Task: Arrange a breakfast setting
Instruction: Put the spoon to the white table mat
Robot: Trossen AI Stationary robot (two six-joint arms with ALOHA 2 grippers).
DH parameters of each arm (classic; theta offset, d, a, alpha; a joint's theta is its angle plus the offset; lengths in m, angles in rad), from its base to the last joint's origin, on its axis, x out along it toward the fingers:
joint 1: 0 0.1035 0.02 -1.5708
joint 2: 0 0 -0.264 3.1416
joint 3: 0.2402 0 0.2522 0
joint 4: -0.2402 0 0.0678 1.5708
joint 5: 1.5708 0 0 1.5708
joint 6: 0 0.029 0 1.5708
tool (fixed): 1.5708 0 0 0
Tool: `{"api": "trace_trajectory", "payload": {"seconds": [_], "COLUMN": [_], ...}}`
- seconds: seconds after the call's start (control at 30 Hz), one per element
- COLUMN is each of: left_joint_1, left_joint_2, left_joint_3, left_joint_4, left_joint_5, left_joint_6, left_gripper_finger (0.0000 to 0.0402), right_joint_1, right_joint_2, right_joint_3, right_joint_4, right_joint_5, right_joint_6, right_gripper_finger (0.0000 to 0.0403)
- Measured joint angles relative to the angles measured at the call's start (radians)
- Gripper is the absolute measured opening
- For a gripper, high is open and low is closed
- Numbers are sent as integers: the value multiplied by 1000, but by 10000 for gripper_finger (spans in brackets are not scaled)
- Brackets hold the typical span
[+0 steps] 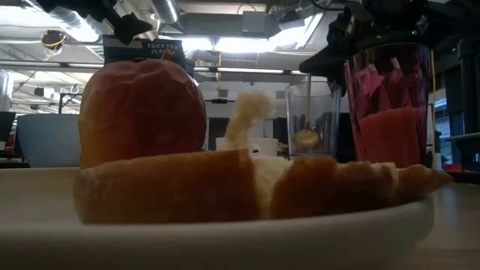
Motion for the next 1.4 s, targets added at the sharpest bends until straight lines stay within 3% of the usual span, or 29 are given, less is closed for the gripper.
{"api": "trace_trajectory", "payload": {"seconds": [0.17,0.43,0.63,0.93,1.17,1.4], "left_joint_1": [0,0,-1,-1,-1,-1], "left_joint_2": [0,0,0,0,0,0], "left_joint_3": [0,0,0,0,0,0], "left_joint_4": [-2,-8,-64,-166,-165,-161], "left_joint_5": [-20,-175,-90,-76,-50,-29], "left_joint_6": [70,105,207,260,259,213], "left_gripper_finger": [390,390,390,390,390,390], "right_joint_1": [0,0,0,0,0,33], "right_joint_2": [0,0,0,0,0,44], "right_joint_3": [80,257,432,641,686,686], "right_joint_4": [-142,-342,-532,-621,-619,-599], "right_joint_5": [-7,-10,-2,43,145,162], "right_joint_6": [-60,-135,-200,-224,-151,-85], "right_gripper_finger": [12,12,12,12,12,12]}}
